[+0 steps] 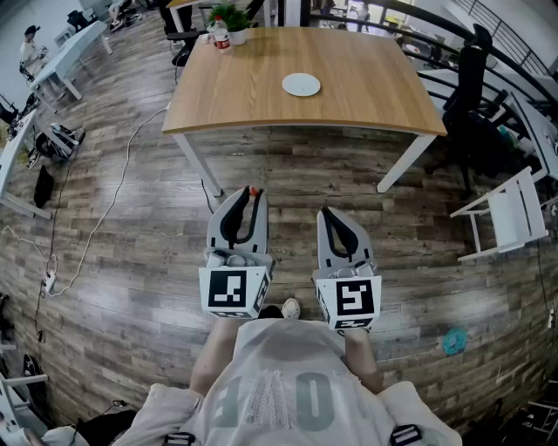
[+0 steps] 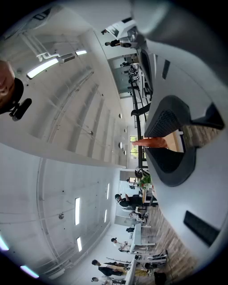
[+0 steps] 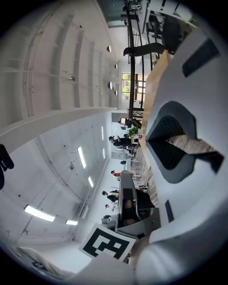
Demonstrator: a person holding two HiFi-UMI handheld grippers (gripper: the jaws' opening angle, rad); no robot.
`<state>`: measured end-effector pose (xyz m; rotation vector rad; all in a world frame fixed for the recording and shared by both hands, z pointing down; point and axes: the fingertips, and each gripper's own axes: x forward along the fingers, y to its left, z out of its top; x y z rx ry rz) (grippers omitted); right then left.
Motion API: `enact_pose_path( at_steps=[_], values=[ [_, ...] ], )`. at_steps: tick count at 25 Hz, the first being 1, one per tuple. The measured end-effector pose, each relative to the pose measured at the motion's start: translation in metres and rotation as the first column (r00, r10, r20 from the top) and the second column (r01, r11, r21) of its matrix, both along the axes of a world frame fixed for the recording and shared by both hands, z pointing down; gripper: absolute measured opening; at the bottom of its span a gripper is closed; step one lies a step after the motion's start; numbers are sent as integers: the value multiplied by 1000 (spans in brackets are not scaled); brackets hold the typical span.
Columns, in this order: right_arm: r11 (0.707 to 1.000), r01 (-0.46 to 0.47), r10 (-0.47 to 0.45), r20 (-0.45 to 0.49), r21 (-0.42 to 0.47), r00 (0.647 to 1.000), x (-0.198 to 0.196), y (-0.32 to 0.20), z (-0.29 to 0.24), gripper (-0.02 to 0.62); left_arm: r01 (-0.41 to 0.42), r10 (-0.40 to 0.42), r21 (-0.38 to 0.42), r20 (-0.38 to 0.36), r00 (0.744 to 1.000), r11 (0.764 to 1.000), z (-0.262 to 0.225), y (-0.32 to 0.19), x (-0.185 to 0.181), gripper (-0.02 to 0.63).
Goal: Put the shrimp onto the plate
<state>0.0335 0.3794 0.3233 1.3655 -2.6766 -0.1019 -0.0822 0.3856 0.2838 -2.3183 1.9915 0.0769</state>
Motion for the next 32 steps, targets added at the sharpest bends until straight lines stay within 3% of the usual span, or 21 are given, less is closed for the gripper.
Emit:
enact_pose_path(
  at_steps=[8, 19, 32],
  values=[
    [1000, -14, 14, 26, 7, 1000, 9, -3, -2, 19, 32, -32, 5, -7, 999, 999, -2, -3, -11, 74],
    [998, -38, 41, 62, -50, 997, 15, -13, 15, 20, 56, -56, -26, -6, 998, 998, 6, -3, -21, 75],
    [997, -66, 67, 22, -42, 997, 24, -88, 21, 20, -26, 26, -10, 8, 1000, 1000, 4, -99, 0, 75]
  ],
)
